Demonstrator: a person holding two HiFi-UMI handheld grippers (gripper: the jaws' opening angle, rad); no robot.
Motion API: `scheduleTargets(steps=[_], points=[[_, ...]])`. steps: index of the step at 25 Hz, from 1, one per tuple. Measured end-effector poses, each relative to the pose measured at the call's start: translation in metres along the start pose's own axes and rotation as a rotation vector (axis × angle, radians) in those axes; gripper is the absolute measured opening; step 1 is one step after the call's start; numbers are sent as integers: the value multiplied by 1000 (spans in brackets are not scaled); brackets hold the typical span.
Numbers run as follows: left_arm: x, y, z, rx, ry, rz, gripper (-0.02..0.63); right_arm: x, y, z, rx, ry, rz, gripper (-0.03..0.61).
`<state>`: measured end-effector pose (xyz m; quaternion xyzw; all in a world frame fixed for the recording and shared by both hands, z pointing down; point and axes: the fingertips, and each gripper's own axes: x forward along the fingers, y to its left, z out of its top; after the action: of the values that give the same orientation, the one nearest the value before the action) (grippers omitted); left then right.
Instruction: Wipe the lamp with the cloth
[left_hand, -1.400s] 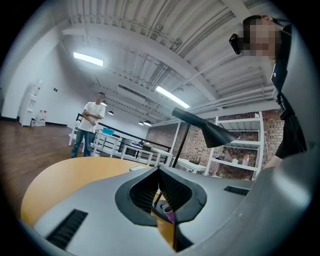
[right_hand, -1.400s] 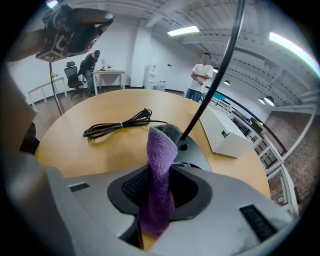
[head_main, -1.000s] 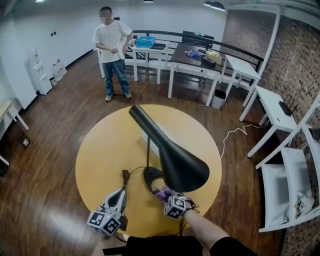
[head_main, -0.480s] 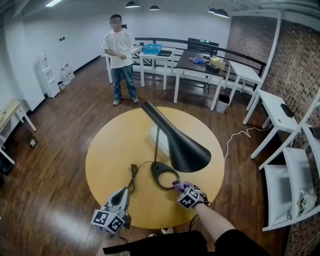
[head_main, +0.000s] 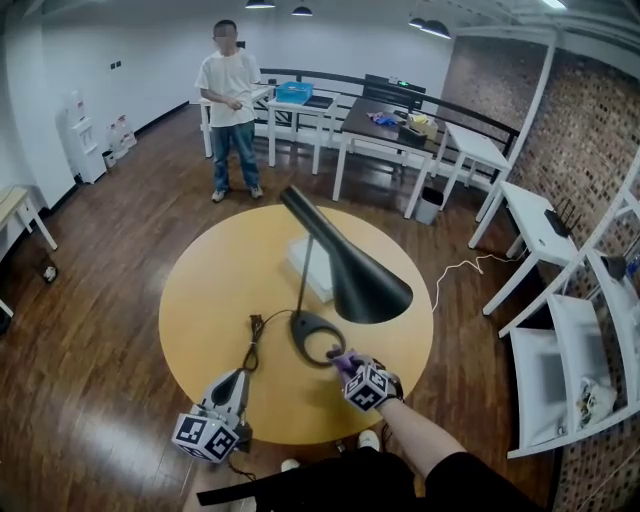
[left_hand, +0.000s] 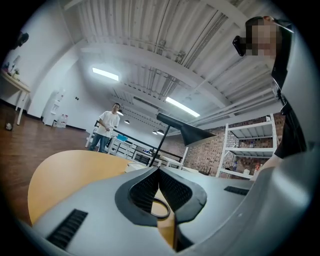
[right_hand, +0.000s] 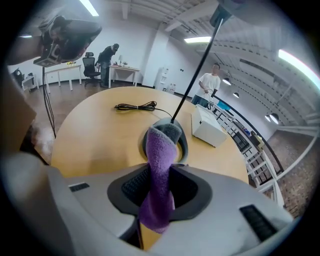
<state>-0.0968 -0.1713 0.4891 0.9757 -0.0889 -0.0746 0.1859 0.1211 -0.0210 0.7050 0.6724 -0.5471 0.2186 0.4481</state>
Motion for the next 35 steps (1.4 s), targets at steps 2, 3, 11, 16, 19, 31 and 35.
scheduleTargets(steps=[2, 3, 11, 16, 19, 31, 35], points=[[0, 3, 3, 11, -12, 25, 0, 3, 1, 10, -43, -10, 18, 100], [2, 3, 5, 18, -18, 36, 0, 6, 1, 13, -67, -10, 24, 100], [25, -18, -6, 95, -56, 180, 9, 35, 10, 29, -341, -73, 196, 100], [62, -45, -29, 135, -119, 338, 9, 65, 0, 2, -518, -199, 360, 100], [81, -72, -43, 139, -165, 438, 9, 73, -20, -9, -592, -235, 432, 100], [62, -139, -39, 190, -206, 653, 10, 75, -30, -7, -687, -225, 486, 100], [50, -136, -26, 197, -216, 635, 9, 83, -51, -11, -631, -119, 417, 100]])
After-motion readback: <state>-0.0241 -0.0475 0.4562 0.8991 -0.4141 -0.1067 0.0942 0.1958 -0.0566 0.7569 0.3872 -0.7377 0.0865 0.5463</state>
